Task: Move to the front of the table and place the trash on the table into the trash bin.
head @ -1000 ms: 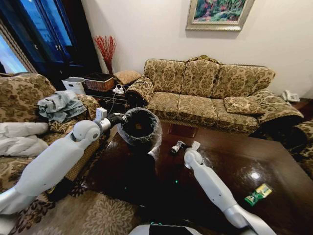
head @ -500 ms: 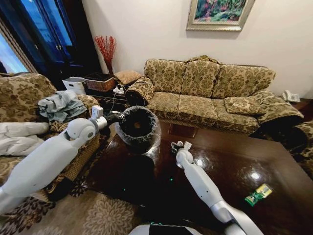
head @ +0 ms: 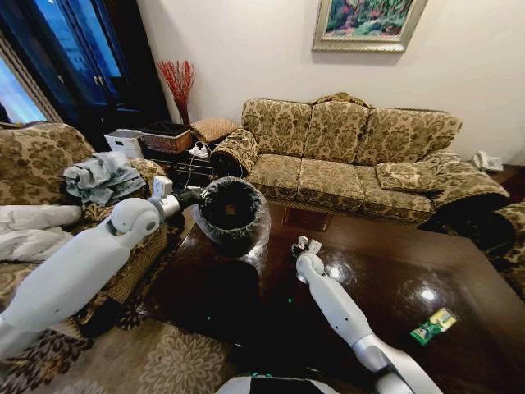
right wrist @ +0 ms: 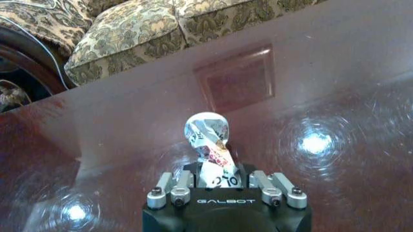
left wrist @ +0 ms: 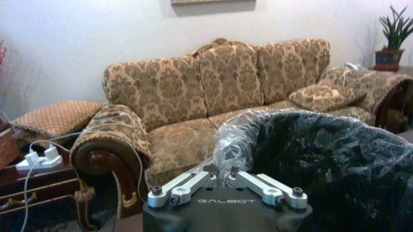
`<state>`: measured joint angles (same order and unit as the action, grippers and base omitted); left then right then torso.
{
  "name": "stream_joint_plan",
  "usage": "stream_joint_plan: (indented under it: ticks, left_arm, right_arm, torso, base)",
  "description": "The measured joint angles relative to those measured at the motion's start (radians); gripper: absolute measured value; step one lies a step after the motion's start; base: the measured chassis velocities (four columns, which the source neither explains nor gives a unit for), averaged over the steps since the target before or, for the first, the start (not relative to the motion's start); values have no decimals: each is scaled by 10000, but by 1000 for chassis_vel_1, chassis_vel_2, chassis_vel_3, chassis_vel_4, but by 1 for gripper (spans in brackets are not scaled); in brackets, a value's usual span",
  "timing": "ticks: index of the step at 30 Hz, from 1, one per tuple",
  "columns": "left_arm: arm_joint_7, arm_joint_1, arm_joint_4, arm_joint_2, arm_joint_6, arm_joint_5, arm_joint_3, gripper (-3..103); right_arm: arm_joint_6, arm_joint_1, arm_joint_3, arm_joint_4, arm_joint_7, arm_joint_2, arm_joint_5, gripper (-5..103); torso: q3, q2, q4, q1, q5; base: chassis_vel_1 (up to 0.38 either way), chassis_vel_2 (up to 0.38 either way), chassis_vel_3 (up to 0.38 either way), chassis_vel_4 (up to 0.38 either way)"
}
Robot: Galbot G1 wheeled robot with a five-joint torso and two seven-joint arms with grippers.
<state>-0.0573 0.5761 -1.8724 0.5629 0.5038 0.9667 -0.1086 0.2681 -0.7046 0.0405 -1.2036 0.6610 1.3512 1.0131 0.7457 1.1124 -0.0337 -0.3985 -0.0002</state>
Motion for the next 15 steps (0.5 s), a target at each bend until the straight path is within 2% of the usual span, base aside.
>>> stream_joint_plan:
  ticks: [1,3,8,15]
  left_arm:
    - [41,-50,-19,18,0,94,-2,3]
    - [52,-89,-46,19,0,153,-3,3]
    - [58,-78,-67,17,-1,162,-61,3]
    - [55,-38,7,128,6,131,-102,3]
  right_arm:
    - [-1,23,-15,41,-30,10,8,36]
    - [-1,57,-31,64,-56,25,16,33]
    - [-4,58,-64,-147,20,-29,50,32]
    - [-302,250,-35,-1241,192,-641,-297,32]
  torso:
    - [-1,0,2,0,0]
    - [0,0,1,1,2]
    - [2,-1,-2,-3,9]
    - [2,-1,-2,-1,8]
  base:
    - [0,0,0,0]
    - [0,0,0,0]
    - [0,0,0,0]
    - [0,0,0,0]
